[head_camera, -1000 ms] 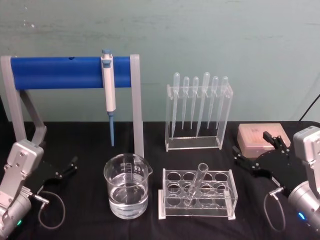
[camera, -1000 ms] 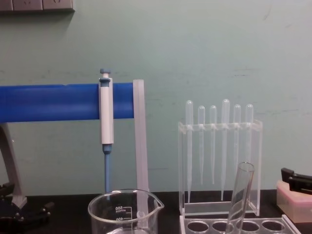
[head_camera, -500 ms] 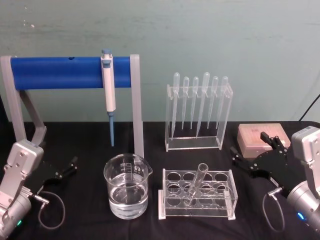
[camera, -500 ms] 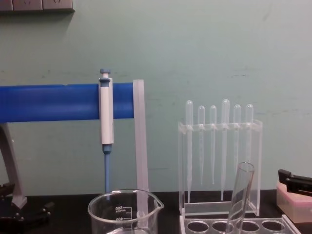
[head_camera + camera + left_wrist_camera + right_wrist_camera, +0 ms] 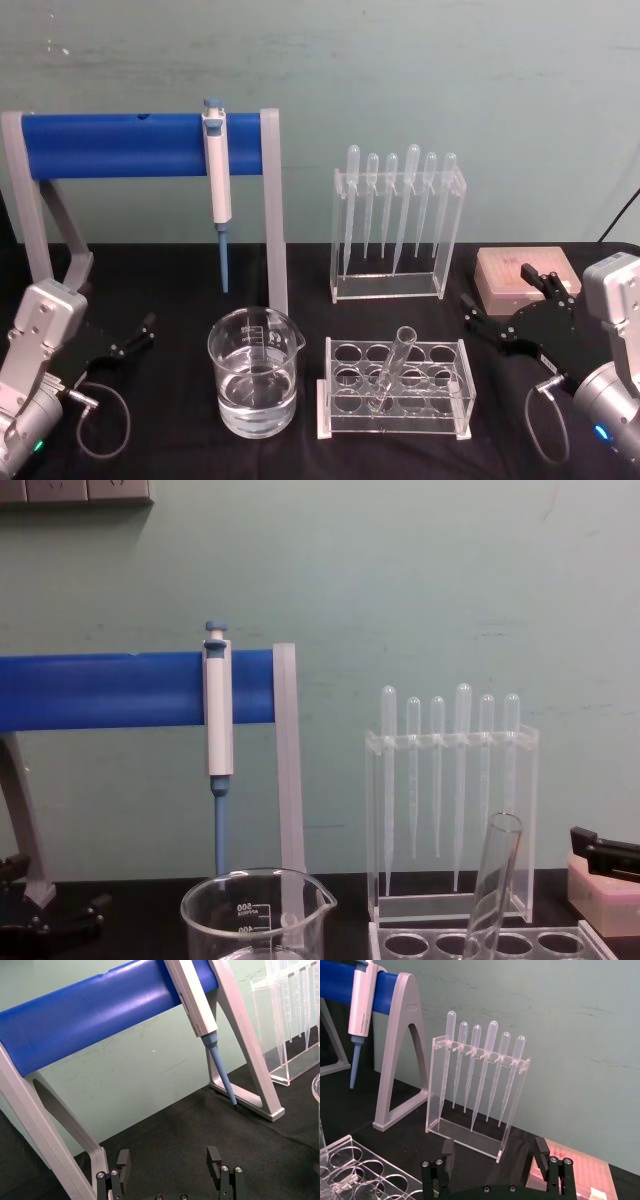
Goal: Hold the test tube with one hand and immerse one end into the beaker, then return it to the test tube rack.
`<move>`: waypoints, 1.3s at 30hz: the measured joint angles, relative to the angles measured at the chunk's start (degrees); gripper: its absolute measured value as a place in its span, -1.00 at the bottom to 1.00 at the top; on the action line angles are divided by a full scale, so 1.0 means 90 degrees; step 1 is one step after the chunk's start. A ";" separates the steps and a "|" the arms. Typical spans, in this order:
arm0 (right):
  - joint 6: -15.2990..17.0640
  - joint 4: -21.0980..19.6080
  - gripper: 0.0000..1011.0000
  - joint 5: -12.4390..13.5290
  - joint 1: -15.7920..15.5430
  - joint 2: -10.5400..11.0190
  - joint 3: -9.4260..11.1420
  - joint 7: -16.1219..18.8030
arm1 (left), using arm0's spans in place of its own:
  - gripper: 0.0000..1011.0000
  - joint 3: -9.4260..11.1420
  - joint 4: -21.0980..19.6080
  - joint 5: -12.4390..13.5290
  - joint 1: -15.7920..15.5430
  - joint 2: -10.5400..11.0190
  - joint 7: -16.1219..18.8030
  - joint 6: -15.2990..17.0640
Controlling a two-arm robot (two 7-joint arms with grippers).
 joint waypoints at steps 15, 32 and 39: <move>0.0000 -0.0005 0.98 0.0000 -0.0002 0.0003 0.0000 -0.0011 | 0.98 0.0000 0.0000 0.0000 0.0000 0.0000 0.0000 0.0000; 0.0000 -0.0005 0.98 0.0000 -0.0002 0.0003 0.0000 -0.0010 | 0.98 0.0000 0.0000 0.0000 0.0000 0.0000 0.0000 0.0000; 0.0000 -0.0005 0.98 -0.0001 -0.0002 0.0003 0.0000 -0.0010 | 0.98 0.0000 0.0000 0.0000 0.0000 0.0000 0.0000 0.0000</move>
